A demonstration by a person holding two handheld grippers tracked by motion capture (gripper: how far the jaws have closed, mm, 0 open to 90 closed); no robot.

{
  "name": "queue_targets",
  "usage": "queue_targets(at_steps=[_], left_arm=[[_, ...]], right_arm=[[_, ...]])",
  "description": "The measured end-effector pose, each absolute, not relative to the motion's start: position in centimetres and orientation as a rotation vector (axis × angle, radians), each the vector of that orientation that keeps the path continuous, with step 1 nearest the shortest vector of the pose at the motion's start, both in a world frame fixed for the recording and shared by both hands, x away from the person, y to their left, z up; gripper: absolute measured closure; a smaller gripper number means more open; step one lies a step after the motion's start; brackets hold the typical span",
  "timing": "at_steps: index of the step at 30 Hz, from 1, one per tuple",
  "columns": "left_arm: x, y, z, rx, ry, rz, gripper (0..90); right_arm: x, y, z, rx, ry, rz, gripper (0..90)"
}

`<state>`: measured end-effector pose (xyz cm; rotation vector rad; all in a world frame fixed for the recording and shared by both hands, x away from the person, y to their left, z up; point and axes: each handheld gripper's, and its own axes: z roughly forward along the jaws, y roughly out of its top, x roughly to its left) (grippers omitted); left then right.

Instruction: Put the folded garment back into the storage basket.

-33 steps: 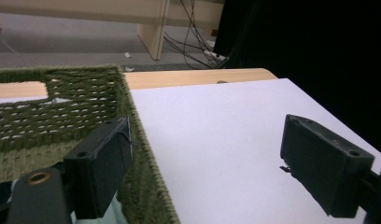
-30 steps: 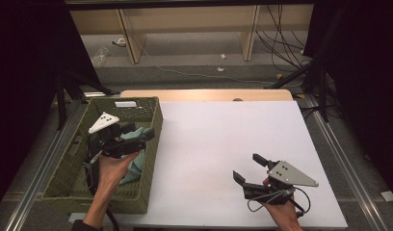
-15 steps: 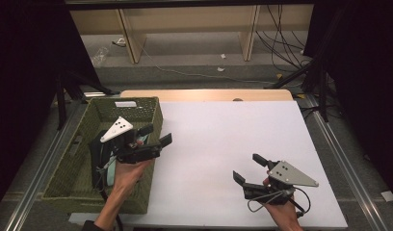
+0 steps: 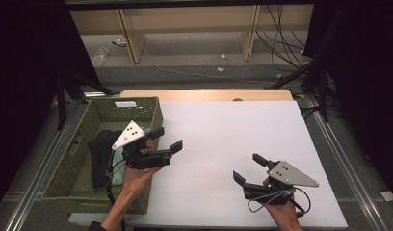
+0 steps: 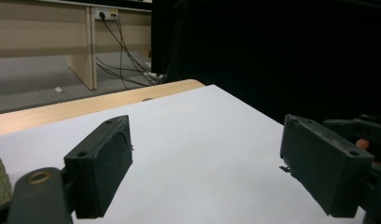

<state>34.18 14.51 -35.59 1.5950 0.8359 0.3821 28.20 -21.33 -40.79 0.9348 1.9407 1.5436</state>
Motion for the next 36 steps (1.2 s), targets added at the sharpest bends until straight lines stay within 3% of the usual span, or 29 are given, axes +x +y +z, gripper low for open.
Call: queue_targets(at_steps=[22,36], left_arm=[[33.3,11.7,-37.6,1.649,0.759,0.342,17.1],[32.6,10.8,-39.2,1.638,0.728,0.383,15.7]], right_arm=[[28.2,-21.3,-40.8,0.941,1.941,1.545,16.5],[28.2,-21.3,-40.8,0.941,1.939,1.547,16.4]])
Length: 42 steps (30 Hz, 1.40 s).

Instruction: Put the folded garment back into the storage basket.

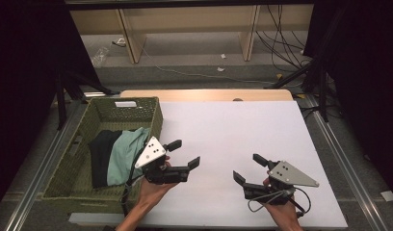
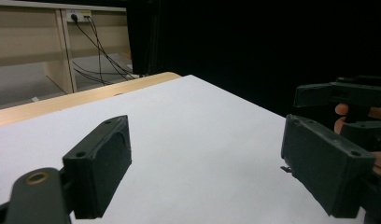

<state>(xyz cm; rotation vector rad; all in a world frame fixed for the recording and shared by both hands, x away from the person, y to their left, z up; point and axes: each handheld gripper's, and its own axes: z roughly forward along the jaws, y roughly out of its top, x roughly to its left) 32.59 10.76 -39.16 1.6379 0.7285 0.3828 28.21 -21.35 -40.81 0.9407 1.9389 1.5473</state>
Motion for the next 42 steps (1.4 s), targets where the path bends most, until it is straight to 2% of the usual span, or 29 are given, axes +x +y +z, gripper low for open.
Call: queue_targets(at_steps=[17,42], left_arm=[[32.1,10.0,-41.1,1.644,0.727,0.352,15.9],[32.3,10.6,-40.8,1.634,0.734,0.363,16.1]], right_arm=[[28.1,-21.2,-40.9,0.934,1.945,1.547,16.4],[28.1,-21.2,-40.8,0.928,1.941,1.548,16.4]])
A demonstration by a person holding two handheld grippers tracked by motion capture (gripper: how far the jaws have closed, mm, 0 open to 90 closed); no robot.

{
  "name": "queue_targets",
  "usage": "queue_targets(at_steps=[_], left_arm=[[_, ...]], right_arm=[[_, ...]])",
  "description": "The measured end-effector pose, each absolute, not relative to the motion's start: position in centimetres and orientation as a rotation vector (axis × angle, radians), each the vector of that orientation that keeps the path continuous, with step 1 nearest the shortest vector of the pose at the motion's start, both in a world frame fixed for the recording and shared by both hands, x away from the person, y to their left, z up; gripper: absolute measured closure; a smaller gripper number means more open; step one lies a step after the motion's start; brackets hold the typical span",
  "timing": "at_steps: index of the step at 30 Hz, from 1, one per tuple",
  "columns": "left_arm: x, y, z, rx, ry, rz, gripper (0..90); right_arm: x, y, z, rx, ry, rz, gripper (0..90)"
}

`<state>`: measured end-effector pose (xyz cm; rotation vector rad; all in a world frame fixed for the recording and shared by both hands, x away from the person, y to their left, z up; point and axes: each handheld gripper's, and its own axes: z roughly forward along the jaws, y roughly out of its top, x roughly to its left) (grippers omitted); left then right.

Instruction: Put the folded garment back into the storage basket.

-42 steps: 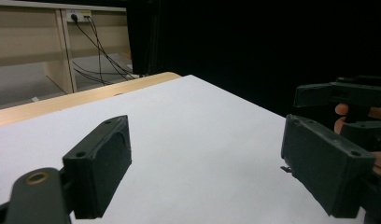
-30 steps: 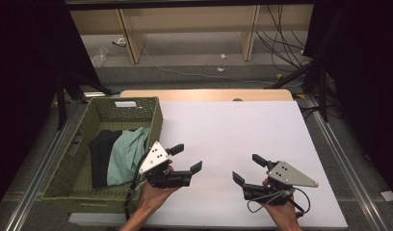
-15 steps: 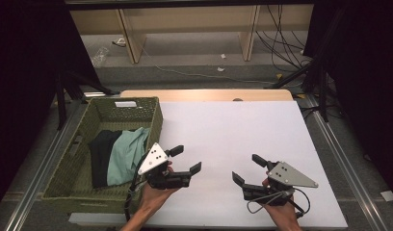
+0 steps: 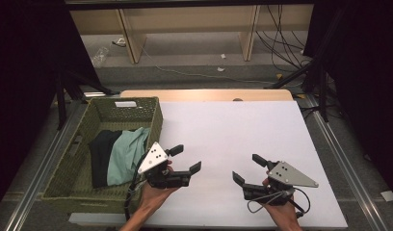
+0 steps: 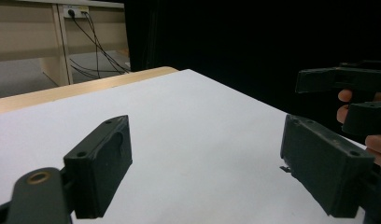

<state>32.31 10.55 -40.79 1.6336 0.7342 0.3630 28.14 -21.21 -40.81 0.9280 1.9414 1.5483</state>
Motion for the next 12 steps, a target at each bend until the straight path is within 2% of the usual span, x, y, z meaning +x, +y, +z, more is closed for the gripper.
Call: queue_targets(at_steps=[12], left_arm=[[32.33,10.46,-40.85,1.636,0.735,0.358,16.1]], right_arm=[[28.14,-21.23,-40.80,0.929,1.942,1.548,16.4]])
